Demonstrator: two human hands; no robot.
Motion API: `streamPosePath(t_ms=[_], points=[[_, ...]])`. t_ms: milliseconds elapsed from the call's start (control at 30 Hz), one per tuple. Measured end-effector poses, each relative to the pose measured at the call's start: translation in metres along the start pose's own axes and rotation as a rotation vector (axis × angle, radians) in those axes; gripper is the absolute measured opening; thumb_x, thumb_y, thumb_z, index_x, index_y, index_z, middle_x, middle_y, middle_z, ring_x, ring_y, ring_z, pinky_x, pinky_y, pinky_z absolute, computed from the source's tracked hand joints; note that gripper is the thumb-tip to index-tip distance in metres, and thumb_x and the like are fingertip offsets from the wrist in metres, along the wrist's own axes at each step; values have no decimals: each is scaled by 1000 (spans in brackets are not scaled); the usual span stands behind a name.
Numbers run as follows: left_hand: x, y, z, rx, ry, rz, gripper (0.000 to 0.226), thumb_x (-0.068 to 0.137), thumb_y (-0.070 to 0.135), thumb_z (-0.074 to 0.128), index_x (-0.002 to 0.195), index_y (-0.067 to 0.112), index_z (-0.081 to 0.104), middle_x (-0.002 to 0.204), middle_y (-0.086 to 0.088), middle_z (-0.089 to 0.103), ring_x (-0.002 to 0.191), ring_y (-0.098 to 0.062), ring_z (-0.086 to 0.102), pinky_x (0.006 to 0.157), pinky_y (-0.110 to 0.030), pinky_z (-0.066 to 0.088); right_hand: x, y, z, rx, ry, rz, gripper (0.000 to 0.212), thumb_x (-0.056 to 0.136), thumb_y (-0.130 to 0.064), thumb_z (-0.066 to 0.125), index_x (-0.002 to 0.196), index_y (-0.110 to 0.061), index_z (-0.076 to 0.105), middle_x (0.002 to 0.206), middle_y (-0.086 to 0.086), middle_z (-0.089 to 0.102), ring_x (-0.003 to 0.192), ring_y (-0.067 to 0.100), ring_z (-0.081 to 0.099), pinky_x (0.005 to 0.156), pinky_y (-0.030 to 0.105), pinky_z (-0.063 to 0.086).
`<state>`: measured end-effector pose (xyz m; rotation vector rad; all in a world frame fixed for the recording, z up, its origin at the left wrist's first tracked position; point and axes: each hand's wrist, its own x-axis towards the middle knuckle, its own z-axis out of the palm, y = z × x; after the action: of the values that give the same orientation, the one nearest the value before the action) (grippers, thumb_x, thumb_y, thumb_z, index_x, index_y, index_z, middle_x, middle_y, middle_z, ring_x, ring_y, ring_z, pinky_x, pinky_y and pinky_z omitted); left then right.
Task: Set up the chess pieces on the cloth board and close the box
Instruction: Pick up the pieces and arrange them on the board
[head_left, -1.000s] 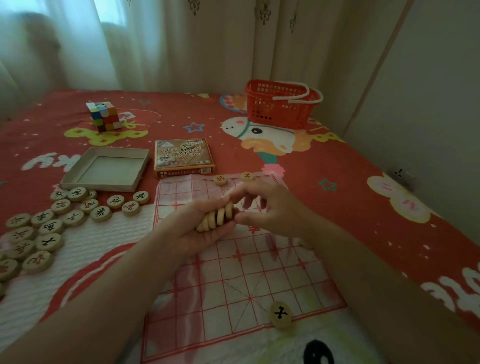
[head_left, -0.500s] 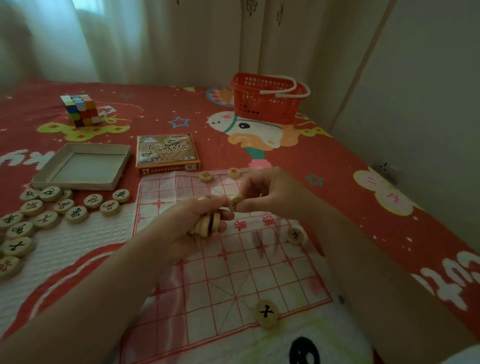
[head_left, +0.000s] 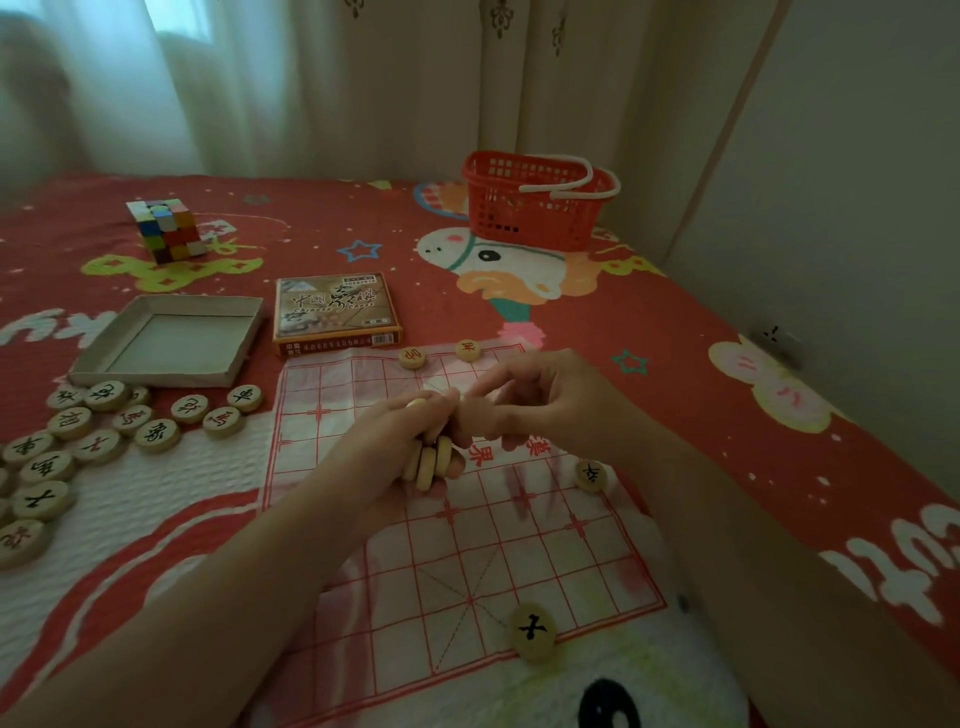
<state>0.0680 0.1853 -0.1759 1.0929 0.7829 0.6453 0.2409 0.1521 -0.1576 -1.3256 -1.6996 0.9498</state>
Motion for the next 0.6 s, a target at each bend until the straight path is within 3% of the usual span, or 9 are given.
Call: streamPosePath(t_ms=[167, 300, 500, 600], points=[[-2, 0, -3, -10, -4, 20, 15, 91, 11, 49, 78, 6, 56, 64, -5, 58, 44, -13, 50, 36, -19, 37, -1, -1, 4, 16, -5, -29, 30, 79, 1, 67, 106, -13, 64, 73, 10, 68, 63, 15, 66, 63, 27, 56], [-2, 0, -4, -34, 0, 23, 16, 92, 9, 48, 78, 6, 56, 64, -5, 58, 44, -13, 50, 35, -20, 37, -5, -3, 1, -36, -48, -72, 45, 72, 0, 74, 108, -23, 61, 82, 12, 68, 76, 26, 67, 71, 35, 56], [0, 0, -5, -51, 0, 35, 12, 86, 12, 55, 75, 9, 55, 61, -3, 58, 43, -12, 50, 35, -20, 37, -3, 1, 6, -203, 41, -127, 47, 69, -8, 79, 105, -30, 60, 84, 2, 66, 71, 11, 63, 64, 27, 53], [0, -2, -5, -42, 1, 32, 13, 86, 13, 57, 73, 9, 55, 63, -3, 58, 44, -12, 51, 37, -19, 38, -3, 5, 11, -285, 93, -207, 42, 67, -8, 79, 103, -23, 64, 87, -1, 65, 71, 7, 60, 60, 16, 50]])
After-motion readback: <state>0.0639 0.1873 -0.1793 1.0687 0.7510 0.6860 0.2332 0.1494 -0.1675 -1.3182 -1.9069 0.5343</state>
